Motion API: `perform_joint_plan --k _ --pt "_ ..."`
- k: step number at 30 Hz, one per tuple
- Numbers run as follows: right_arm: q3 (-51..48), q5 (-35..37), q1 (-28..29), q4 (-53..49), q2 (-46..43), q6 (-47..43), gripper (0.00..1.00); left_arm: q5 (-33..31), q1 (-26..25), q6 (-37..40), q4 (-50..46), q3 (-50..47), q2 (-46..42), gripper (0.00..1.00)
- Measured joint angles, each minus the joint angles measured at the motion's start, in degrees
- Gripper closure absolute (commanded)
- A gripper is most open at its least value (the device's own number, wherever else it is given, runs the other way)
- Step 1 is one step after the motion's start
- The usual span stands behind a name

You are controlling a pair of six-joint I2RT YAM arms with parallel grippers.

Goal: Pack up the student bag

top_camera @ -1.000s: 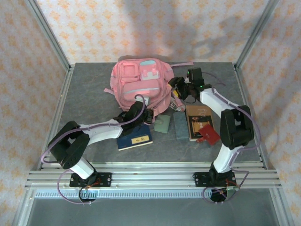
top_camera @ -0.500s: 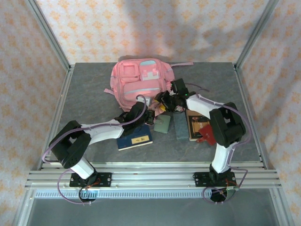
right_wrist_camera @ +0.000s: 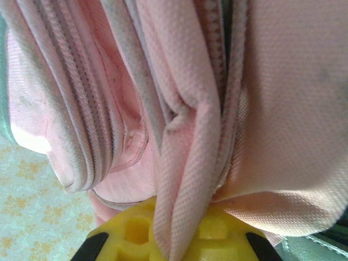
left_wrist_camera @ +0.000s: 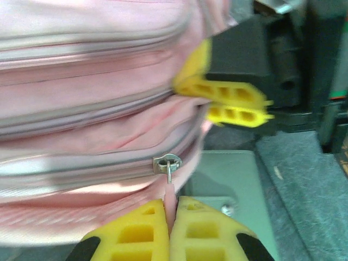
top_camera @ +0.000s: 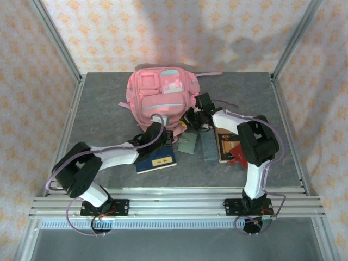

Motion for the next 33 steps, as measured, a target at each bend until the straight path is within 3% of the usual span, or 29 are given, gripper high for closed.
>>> perform_joint_plan --k 8,13,19,24,31,33 --pt "-4.79 -1.88 -3.43 2.36 -5.18 0.00 1.00 0.37 11.17 -1.75 0.22 -11.08 -11.61 1.00" --pt "-5.07 -3.48 -3.50 2.86 -5.66 -0.04 1.00 1.53 12.81 -1.84 -0.31 -11.82 -13.94 1.00" --pt "-3.65 -5.42 -4.11 1.38 -5.25 -2.03 1.00 -0.35 8.55 -0.98 -4.15 -11.82 -17.79 1.00" --pt "4.79 -6.29 -5.40 -3.61 -1.38 -5.81 1.00 -2.51 3.52 -0.83 -5.46 -10.51 -18.60 1.00" --pt "16.90 -5.18 -8.17 -7.85 6.56 -7.76 1.00 -3.61 -0.61 -0.83 -4.28 -2.91 -9.35 1.00" --pt "19.80 -4.63 -9.01 -8.74 8.90 -7.67 0.87 -3.80 -0.70 -0.79 -3.54 -0.33 -5.75 1.00"
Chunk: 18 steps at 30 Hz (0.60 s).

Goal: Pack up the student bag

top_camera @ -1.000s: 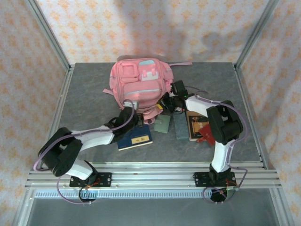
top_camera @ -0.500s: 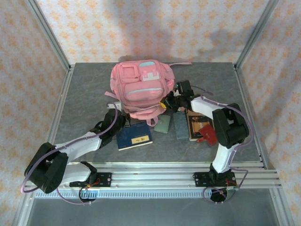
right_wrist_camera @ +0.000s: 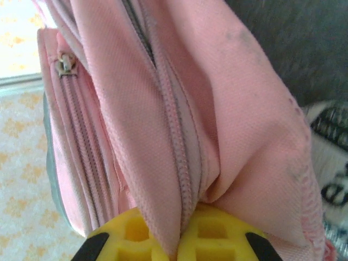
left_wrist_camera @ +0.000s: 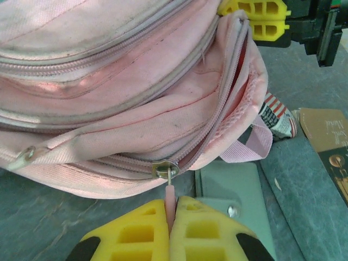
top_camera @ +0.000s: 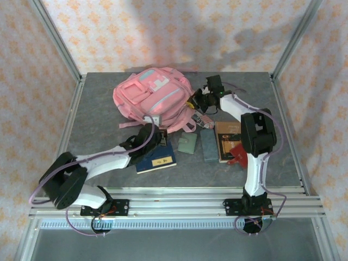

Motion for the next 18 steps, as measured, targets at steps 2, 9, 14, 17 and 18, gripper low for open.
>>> perform_joint_plan --k 2,9,14,17,18 --pt "2.58 1.57 -0.63 -1.33 1.79 0.20 0.70 -0.09 0.00 0.22 0.48 2.64 3.50 1.00" --pt "2.08 7.39 -2.71 -2.89 -0.42 -1.90 0.56 0.42 0.00 0.90 1.79 5.73 7.10 1.00" --pt "-7.65 8.00 -3.04 -3.19 -10.58 -2.69 0.54 1.14 0.00 1.03 2.29 5.73 7.30 1.00" --pt "-14.14 7.04 -2.73 -1.86 -17.09 -2.05 0.53 1.40 0.00 1.03 2.71 5.73 7.32 1.00" --pt "-16.17 6.84 -2.45 -1.27 -19.10 -1.81 0.53 1.44 0.00 1.03 2.73 5.73 7.34 1.00"
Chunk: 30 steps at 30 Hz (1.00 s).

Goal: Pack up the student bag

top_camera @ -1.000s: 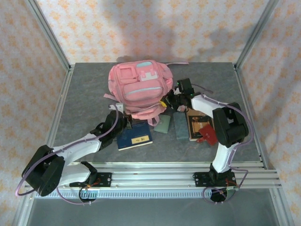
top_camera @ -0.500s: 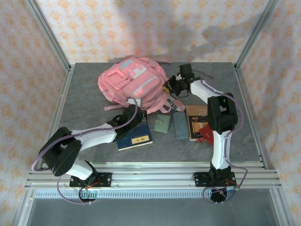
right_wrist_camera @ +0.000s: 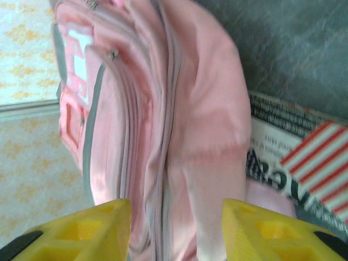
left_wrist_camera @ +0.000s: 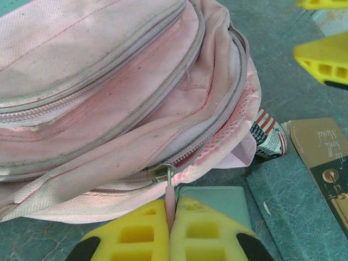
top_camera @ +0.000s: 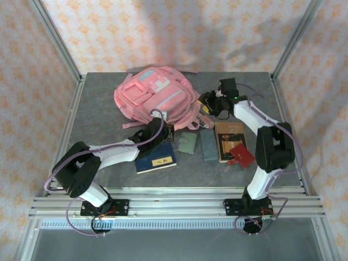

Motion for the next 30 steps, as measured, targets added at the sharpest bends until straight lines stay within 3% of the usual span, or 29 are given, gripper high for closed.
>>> perform_joint_plan --k 8,17,20,25,30 --pt "-5.64 -1.11 7.48 3.98 -3.85 3.21 0.53 1.01 0.00 0.00 0.35 0.00 0.83 1.00" --pt "-2.23 -2.43 14.21 6.64 5.62 6.54 0.54 1.42 -0.04 0.00 0.24 0.00 0.92 1.00" --pt "-0.92 -2.40 14.73 6.82 7.63 7.45 0.63 1.38 -0.31 0.00 -0.31 0.00 0.94 1.00" --pt "0.00 -2.03 14.73 6.69 9.25 8.90 0.96 1.11 -0.37 0.00 -0.31 0.00 0.94 1.00" --pt "0.02 -1.97 14.73 6.84 9.60 9.92 1.00 0.04 -0.37 -0.04 0.02 -0.50 0.92 1.00"
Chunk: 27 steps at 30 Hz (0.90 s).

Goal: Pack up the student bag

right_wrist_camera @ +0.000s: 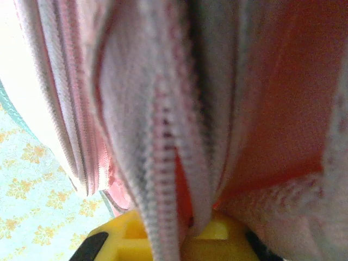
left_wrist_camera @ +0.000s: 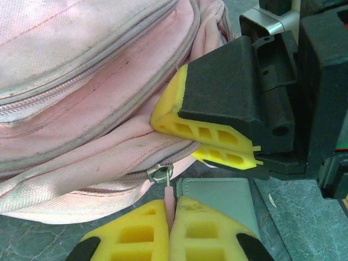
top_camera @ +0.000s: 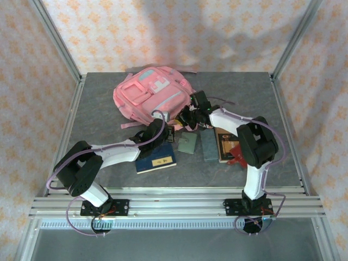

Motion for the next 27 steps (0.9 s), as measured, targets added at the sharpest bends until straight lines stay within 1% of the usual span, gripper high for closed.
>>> perform_joint_plan --k 4,7,14,18,22,27 --pt "-0.24 -0.02 -0.20 0.04 -0.04 0.00 1.00 -0.17 0.37 -0.17 1.44 -2.51 -0.66 1.00" --pt "-1.60 -0.02 -0.57 0.96 -0.70 0.00 1.00 -0.15 2.01 -0.26 2.03 -5.25 -2.78 1.00" --pt "-4.76 -0.46 -3.26 2.62 -4.55 0.00 1.00 -0.13 9.42 -0.59 2.47 -11.13 -8.55 1.00" --pt "-4.94 -0.66 -4.70 2.62 -5.70 -0.02 1.00 -0.07 12.96 -0.52 2.23 -12.17 -10.03 1.00" --pt "-4.31 -0.90 -5.53 1.66 -5.68 -0.57 1.00 1.44 13.09 -0.39 2.08 -12.13 -10.54 1.00" --pt "2.58 -0.85 -8.04 -3.96 -3.10 -3.32 1.00 0.85 9.05 -0.15 0.76 -10.29 -10.45 1.00"
